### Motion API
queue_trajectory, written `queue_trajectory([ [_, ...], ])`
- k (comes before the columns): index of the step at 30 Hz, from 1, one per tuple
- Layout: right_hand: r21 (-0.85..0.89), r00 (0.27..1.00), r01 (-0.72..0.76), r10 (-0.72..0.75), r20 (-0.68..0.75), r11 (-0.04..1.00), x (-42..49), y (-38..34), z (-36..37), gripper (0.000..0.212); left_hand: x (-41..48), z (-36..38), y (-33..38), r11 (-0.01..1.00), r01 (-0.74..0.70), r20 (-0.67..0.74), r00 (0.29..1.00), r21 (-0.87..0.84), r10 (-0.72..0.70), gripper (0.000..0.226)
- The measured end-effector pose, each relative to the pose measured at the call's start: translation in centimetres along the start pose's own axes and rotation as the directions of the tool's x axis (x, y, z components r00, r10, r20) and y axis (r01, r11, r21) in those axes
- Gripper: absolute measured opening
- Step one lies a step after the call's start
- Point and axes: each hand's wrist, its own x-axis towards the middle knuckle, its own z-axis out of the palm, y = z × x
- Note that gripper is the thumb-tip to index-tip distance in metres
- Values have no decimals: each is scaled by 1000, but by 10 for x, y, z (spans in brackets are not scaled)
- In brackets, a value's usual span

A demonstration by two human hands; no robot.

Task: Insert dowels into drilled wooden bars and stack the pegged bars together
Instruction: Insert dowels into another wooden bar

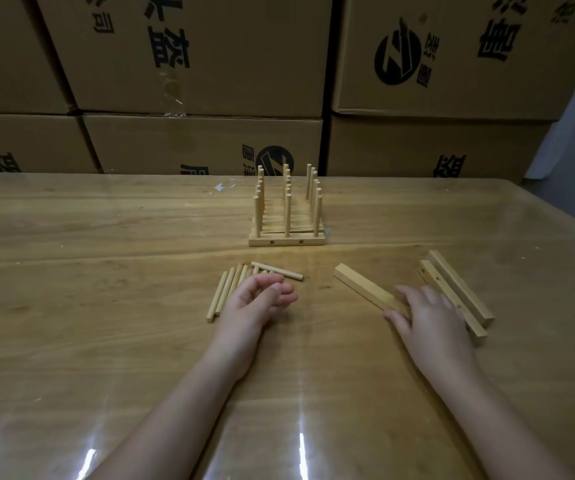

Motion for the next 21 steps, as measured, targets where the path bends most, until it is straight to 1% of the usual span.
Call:
queue_trajectory([
  [2,113,1000,6,-5,-12,994,2,0,2,42,0,-1,-1,1000,-5,13,1000,20,5,11],
  [4,331,999,-39,42,-1,943,2,4,0,32,0,-2,-2,999,-3,26,1000,49,2,11],
  [6,565,994,-107,108,32,818,3,8,-3,24,0,-2,-2,998,-3,35,999,58,1,13],
  [7,650,989,-127,145,27,749,3,8,-4,23,0,-2,-1,999,-5,38,999,49,3,15],
  [9,754,980,-142,197,17,641,3,6,-7,27,0,-1,-1,1000,-10,41,999,26,9,17],
  [11,803,981,-141,192,34,579,1,-1,-10,27,-1,-1,-1,999,-24,55,998,21,23,13],
  [12,813,984,-139,173,48,565,-1,-4,-11,26,-2,-1,-2,999,-36,67,997,29,34,14],
  [14,817,991,-130,106,84,562,-5,-12,-11,25,-3,1,-1,997,-51,97,994,57,45,24],
  [17,823,991,-104,-12,133,558,-10,-18,-11,25,-7,3,1,985,-63,164,986,160,36,44],
  [19,837,986,-101,-61,158,537,-11,-20,-11,25,-9,5,3,974,-66,202,979,216,22,44],
  [21,854,980,-130,-66,188,503,-11,-21,-12,27,-11,5,5,956,-73,217,976,283,11,39],
])
